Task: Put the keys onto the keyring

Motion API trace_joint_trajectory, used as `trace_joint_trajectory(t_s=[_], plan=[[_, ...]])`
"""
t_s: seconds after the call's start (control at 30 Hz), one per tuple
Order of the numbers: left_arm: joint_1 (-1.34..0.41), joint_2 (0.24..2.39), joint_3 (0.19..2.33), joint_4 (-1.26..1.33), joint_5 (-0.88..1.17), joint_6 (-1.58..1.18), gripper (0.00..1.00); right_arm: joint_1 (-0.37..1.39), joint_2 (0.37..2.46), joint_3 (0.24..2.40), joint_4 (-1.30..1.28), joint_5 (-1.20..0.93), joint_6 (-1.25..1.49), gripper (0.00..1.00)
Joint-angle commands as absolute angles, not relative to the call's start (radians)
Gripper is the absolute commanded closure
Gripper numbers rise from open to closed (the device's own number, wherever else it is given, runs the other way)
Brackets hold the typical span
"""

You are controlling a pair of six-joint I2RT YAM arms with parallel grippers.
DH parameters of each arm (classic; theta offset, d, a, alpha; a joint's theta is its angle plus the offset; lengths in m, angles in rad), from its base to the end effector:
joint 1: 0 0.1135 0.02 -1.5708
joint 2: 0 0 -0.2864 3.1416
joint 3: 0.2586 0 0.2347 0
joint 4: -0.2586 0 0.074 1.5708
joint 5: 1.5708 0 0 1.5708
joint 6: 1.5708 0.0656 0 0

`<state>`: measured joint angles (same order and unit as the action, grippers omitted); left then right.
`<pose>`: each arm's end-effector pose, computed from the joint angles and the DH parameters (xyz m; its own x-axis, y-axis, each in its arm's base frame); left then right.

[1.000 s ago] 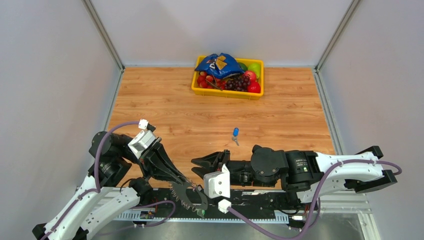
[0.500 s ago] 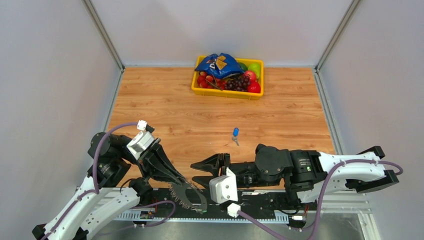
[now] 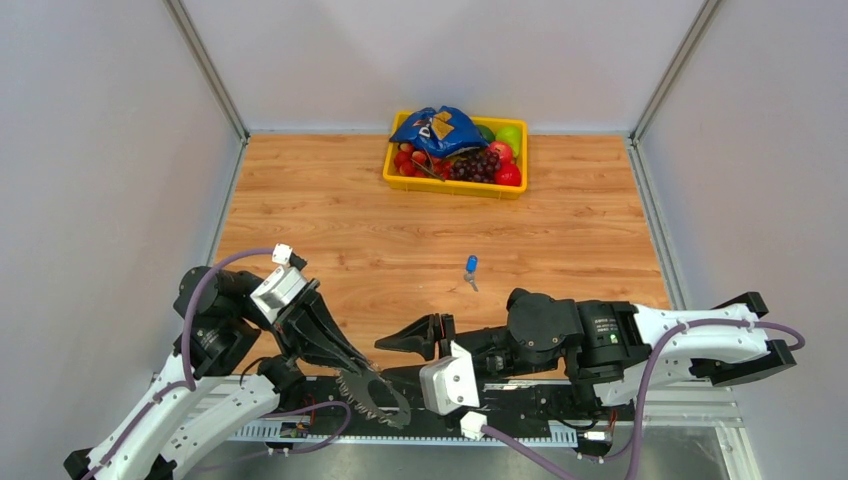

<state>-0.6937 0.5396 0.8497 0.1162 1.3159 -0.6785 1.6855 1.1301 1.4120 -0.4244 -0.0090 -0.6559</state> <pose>0.0013 -0.0836 0.4245 -0.2788 0.0261 -0.9600 0.8525 -0.4536 -0.2599 -0.0277 0.2356 0.4735 0.6181 -0.0366 -0.7853 -0.7765 -0.1837 -0.6027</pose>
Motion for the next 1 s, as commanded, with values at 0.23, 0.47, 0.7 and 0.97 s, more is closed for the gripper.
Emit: trace_joint_trajectory(t_s=[0.23, 0.47, 0.7, 0.97], plan=[[-0.696, 0.533, 0.884, 0.166, 1.302, -0.659, 1.0, 1.684, 1.152, 1.411, -0.418, -0.028, -0.627, 0.54], [-0.695, 0.534, 0.885, 0.166, 1.306, -0.656, 1.0, 1.685, 1.152, 1.394, -0.429, -0.018, -0.62, 0.54], [-0.696, 0.537, 0.891, 0.154, 1.308, -0.648, 1.0, 1.684, 1.146, 1.384, -0.448, -0.019, -0.616, 0.54], [-0.696, 0.539, 0.899, 0.135, 1.311, -0.63, 1.0, 1.685, 1.136, 1.372, -0.463, -0.021, -0.603, 0.54]])
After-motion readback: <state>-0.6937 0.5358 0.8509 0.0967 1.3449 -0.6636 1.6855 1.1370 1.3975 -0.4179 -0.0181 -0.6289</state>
